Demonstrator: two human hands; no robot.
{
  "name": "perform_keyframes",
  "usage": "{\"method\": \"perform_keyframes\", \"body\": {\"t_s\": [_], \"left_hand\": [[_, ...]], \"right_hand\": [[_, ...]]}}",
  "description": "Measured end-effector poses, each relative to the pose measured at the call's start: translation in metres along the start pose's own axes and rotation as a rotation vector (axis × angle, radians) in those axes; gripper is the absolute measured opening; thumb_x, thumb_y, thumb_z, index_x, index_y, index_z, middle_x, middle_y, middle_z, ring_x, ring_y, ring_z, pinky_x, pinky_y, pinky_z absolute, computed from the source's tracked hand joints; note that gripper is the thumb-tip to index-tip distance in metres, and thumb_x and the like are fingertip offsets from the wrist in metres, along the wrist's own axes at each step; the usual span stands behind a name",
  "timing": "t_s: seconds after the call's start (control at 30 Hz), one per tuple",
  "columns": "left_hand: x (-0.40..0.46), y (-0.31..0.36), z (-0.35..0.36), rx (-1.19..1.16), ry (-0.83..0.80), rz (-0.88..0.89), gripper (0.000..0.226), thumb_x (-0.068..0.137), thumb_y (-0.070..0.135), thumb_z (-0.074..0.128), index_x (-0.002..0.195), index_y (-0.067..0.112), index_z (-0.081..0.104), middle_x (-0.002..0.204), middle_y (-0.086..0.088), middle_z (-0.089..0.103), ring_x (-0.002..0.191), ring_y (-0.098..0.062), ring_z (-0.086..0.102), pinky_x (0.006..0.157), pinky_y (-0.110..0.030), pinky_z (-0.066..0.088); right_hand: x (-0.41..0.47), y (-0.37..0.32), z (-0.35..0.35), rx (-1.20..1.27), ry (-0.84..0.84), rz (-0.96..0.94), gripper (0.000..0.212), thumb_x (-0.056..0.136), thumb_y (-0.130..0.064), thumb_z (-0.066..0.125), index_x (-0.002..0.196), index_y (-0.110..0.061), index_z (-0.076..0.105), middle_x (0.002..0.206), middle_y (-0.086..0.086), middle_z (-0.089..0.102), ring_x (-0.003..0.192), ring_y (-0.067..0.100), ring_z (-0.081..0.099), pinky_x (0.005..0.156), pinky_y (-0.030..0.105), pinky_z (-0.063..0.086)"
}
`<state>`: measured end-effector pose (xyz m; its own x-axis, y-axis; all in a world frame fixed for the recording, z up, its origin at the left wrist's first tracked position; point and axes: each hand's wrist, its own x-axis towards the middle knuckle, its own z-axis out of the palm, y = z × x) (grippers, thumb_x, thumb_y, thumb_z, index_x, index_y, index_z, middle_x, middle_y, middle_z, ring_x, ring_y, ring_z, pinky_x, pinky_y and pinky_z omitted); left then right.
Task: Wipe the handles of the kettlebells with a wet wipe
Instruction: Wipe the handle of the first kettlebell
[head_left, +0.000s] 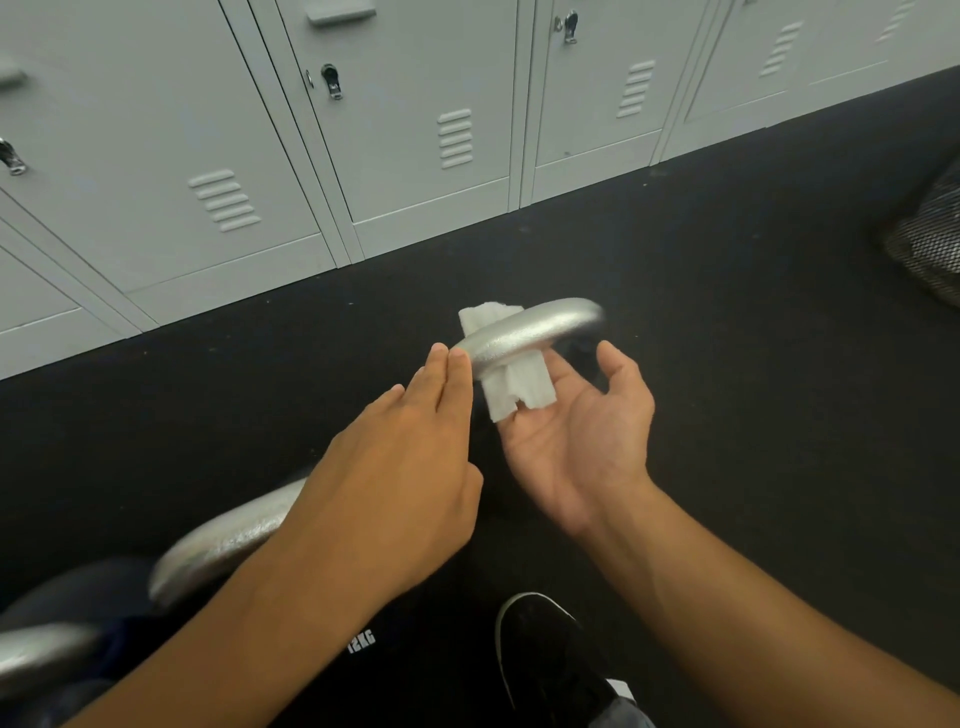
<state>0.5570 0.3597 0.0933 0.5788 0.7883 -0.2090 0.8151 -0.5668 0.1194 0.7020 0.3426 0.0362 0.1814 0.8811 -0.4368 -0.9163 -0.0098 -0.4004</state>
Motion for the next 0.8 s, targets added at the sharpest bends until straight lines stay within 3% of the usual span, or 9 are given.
{"method": "perform_keyframes", "body": {"t_s": [0.2,0.3,0.33,0.4,0.47,0.57,0.67,0.73,0.8], "left_hand": [[0.0,0.003,0.004,-0.032,0.039,0.003,0.079,0.102,0.03,0.042,0.161,0.02,-0.011,0.173,0.003,-0.002,0.142,-0.019,0.041,0.112,-0.031,0.039],[-0.001,0.007,0.005,-0.008,0.049,-0.016,0.08,0.104,0.034,0.042,0.161,0.016,-0.012,0.173,-0.002,-0.005,0.15,-0.019,0.033,0.123,-0.031,0.026],[-0.003,0.009,0.007,-0.001,0.074,-0.015,0.082,0.103,0.035,0.044,0.162,0.013,-0.009,0.173,-0.006,-0.003,0.153,-0.018,0.028,0.125,-0.032,0.021],[-0.01,0.018,0.013,-0.076,0.126,0.018,0.083,0.096,0.033,0.06,0.161,0.006,0.016,0.17,-0.012,0.021,0.149,-0.021,0.038,0.123,-0.037,0.028],[-0.019,0.032,0.021,-0.241,0.166,0.053,0.076,0.092,0.029,0.064,0.158,0.013,0.031,0.164,-0.003,0.036,0.144,-0.017,0.045,0.118,-0.033,0.037],[-0.027,0.05,0.033,-0.629,0.158,-0.098,0.067,0.103,0.036,0.048,0.16,0.039,0.013,0.159,0.031,0.017,0.139,0.014,0.025,0.105,0.0,0.025],[-0.022,0.054,0.043,-0.995,0.149,-0.293,0.064,0.103,0.039,0.051,0.158,0.047,0.02,0.153,0.036,0.027,0.137,0.012,0.035,0.114,-0.017,0.034],[-0.012,0.054,0.045,-1.298,0.04,-0.392,0.052,0.103,0.037,0.052,0.152,0.049,0.038,0.149,0.03,0.047,0.133,0.007,0.047,0.115,-0.029,0.036],[0.001,0.059,0.043,-1.613,-0.029,-0.482,0.034,0.102,0.033,0.055,0.134,0.043,0.06,0.128,0.022,0.067,0.121,0.004,0.058,0.113,-0.035,0.04]], "right_hand": [[-0.005,0.003,-0.003,-0.008,0.012,0.031,0.077,0.102,-0.057,0.031,0.141,0.004,0.059,0.143,0.028,0.06,0.144,0.04,0.049,0.128,0.048,0.028],[0.002,-0.002,0.001,0.042,0.024,0.017,0.075,0.103,-0.056,0.032,0.142,0.003,0.057,0.141,0.028,0.062,0.141,0.039,0.053,0.125,0.049,0.033],[0.002,-0.002,0.001,0.057,0.019,0.02,0.075,0.103,-0.056,0.032,0.143,0.003,0.057,0.142,0.028,0.061,0.141,0.04,0.053,0.125,0.049,0.033],[-0.001,-0.001,-0.003,0.053,0.005,0.034,0.075,0.102,-0.055,0.033,0.144,0.002,0.056,0.146,0.029,0.056,0.144,0.041,0.049,0.126,0.051,0.03],[-0.008,-0.001,-0.008,0.013,0.009,0.05,0.074,0.1,-0.055,0.036,0.142,0.002,0.058,0.149,0.03,0.053,0.141,0.041,0.05,0.126,0.054,0.028],[-0.015,-0.009,-0.009,-0.051,0.008,0.022,0.066,0.097,-0.047,0.043,0.137,0.003,0.061,0.14,0.029,0.061,0.119,0.039,0.058,0.116,0.049,0.04],[-0.016,-0.015,-0.003,-0.119,0.028,0.006,0.068,0.089,-0.035,0.051,0.145,0.003,0.054,0.127,0.021,0.061,0.115,0.033,0.055,0.1,0.039,0.044],[-0.014,-0.018,-0.001,-0.147,0.038,0.015,0.074,0.086,-0.031,0.054,0.15,0.003,0.047,0.126,0.019,0.058,0.116,0.032,0.051,0.1,0.039,0.042],[-0.012,-0.021,-0.002,-0.156,0.029,0.022,0.075,0.085,-0.03,0.056,0.151,0.003,0.046,0.129,0.021,0.056,0.118,0.034,0.051,0.104,0.042,0.039]]}}
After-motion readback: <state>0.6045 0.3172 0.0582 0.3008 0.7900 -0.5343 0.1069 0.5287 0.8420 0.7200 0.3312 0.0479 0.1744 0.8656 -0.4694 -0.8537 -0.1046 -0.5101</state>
